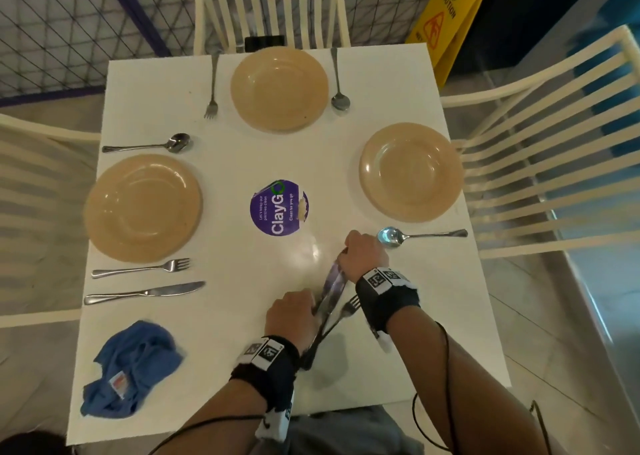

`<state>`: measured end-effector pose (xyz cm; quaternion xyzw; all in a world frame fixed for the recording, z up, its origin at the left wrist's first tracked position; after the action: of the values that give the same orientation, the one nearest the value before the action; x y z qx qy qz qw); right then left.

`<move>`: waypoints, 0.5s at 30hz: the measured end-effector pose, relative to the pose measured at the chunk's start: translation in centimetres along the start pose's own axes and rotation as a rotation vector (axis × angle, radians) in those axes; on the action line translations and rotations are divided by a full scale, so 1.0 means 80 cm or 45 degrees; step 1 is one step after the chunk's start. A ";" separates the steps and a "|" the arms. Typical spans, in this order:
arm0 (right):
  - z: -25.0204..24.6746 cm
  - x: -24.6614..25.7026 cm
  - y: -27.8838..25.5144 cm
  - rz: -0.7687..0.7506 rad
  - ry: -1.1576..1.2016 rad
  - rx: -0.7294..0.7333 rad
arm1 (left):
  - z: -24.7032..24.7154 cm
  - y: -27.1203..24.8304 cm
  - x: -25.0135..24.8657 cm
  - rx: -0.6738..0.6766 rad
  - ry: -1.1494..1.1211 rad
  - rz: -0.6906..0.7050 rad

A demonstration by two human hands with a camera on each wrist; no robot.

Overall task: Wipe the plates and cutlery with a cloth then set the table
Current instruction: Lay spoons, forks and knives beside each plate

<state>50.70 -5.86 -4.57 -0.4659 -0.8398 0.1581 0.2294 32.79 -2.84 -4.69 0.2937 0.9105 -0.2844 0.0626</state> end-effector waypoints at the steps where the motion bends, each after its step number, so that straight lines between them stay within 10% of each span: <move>1: 0.000 0.003 0.001 0.000 -0.003 0.007 | -0.002 -0.001 0.000 -0.022 0.021 -0.011; 15: -0.009 0.037 0.019 -0.002 0.272 0.066 | -0.041 0.020 0.030 0.091 -0.256 -0.153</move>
<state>50.81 -2.51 -4.02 -0.4734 -0.8065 0.1292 0.3298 31.87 1.24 -3.45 0.2105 0.9049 -0.3480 0.1259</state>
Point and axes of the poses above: each hand's wrist, its own y-axis towards the middle knuckle, its own z-axis out of the palm, x = y × z, the point moved 6 cm from there along y, towards the middle knuckle, and after that the axes turned 10 degrees about -x, right-handed, at the moved point
